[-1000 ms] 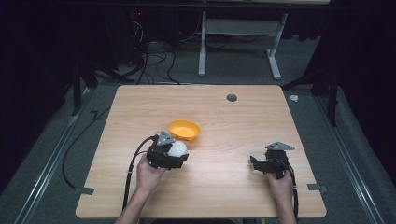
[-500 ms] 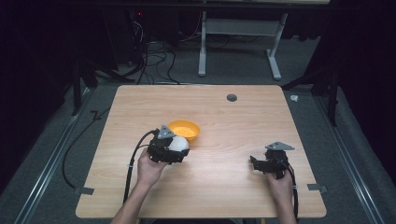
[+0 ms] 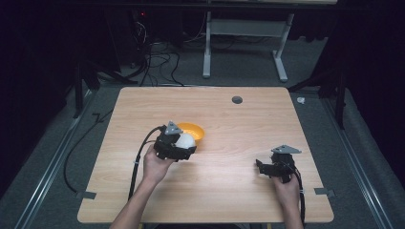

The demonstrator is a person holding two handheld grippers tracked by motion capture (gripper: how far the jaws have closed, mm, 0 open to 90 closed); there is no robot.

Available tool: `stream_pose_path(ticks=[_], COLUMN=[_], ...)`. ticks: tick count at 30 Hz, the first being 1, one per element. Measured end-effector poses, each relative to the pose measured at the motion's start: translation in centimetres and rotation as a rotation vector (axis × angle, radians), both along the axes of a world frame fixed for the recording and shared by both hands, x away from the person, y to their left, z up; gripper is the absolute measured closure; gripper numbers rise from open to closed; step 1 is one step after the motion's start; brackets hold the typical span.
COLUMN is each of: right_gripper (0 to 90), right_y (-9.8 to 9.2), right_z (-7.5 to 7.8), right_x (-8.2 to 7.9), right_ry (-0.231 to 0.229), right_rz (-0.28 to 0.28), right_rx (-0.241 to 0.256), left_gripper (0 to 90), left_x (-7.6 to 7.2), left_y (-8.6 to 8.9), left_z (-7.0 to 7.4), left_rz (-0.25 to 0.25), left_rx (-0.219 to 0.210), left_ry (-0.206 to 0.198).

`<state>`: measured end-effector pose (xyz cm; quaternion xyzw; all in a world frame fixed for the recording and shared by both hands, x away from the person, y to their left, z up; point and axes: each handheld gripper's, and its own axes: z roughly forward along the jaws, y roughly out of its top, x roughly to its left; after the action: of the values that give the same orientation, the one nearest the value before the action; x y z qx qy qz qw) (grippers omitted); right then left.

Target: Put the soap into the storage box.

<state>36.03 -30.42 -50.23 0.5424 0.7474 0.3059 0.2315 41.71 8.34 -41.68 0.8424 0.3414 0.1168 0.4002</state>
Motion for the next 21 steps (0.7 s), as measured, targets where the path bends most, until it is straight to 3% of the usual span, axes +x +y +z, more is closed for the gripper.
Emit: stream_pose_path(ticks=[10, 21], right_gripper=[18.3, 18.4], right_y=[0.0, 0.0], right_z=[0.0, 0.0], right_x=[0.0, 0.0], right_ry=[0.000, 0.000], right_rz=[0.000, -0.001], right_rx=[0.000, 0.001], left_gripper=[23.9, 23.9], left_x=[1.1, 2.6], left_y=[-0.1, -0.5], left_z=[1.1, 1.4], left_rz=[0.002, 0.025], left_rx=[-0.023, 0.015], left_ry=[0.008, -0.004])
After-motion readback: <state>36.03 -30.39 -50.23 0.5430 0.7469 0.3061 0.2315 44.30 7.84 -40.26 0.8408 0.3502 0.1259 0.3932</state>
